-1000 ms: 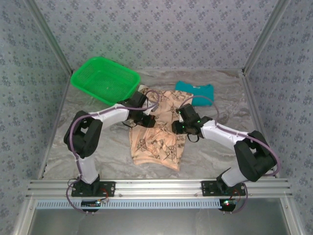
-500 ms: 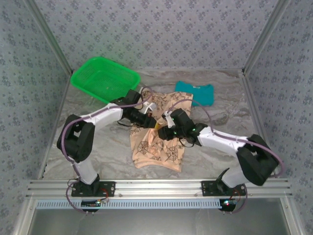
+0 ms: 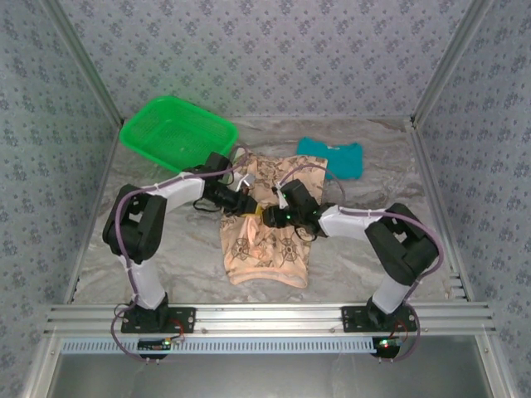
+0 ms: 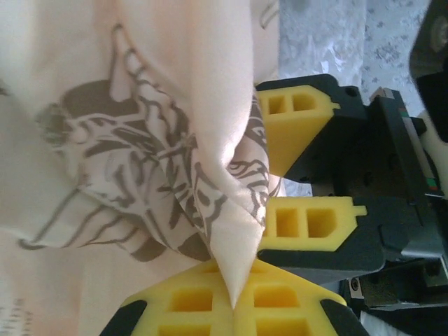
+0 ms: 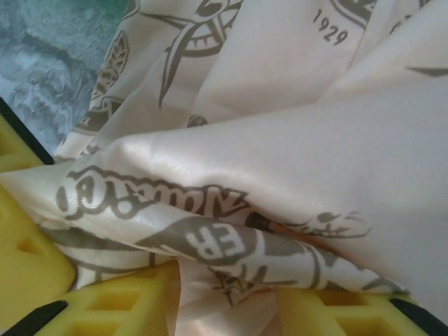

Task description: Fold the inside-out t-shirt

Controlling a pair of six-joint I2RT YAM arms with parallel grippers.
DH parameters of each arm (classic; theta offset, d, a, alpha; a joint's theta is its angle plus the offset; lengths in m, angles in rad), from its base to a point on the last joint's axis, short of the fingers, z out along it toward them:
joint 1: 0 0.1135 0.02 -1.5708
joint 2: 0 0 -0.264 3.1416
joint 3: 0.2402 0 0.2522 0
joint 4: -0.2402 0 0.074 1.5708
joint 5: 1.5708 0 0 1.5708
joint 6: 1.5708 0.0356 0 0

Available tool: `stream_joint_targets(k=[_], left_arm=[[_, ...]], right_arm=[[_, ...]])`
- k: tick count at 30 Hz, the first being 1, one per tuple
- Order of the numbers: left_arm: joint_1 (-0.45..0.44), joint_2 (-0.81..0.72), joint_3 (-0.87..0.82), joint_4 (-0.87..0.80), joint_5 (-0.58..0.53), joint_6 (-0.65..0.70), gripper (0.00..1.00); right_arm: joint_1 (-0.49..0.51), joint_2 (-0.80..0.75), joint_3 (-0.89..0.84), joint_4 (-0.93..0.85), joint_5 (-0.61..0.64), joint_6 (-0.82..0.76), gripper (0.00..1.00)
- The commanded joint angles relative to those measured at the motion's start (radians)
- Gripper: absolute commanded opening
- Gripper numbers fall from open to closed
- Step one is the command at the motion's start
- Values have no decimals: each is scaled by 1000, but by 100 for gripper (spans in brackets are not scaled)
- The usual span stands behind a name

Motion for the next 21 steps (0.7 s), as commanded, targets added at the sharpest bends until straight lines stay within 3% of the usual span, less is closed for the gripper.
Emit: stream_joint_targets(k=[1, 6, 8, 11, 16, 21], left_arm=[[56, 32, 8, 47, -29, -43, 1], [78, 52, 0, 61, -55, -53, 4], [79, 59, 0, 62, -58, -58, 7], [78, 61, 7, 48, -103, -55, 12], [70, 56, 10, 17, -191, -54, 15], [33, 46, -10, 6, -216, -44, 27]], right_arm=[[3, 64, 51, 26, 55, 14, 43], [9, 134, 118, -33, 94, 6, 37], [17, 142, 131, -60, 103, -20, 15], [22, 95, 86, -35, 23, -63, 0], [29, -69, 28, -96, -220, -183, 0], [130, -270, -58, -196, -224, -264, 0]])
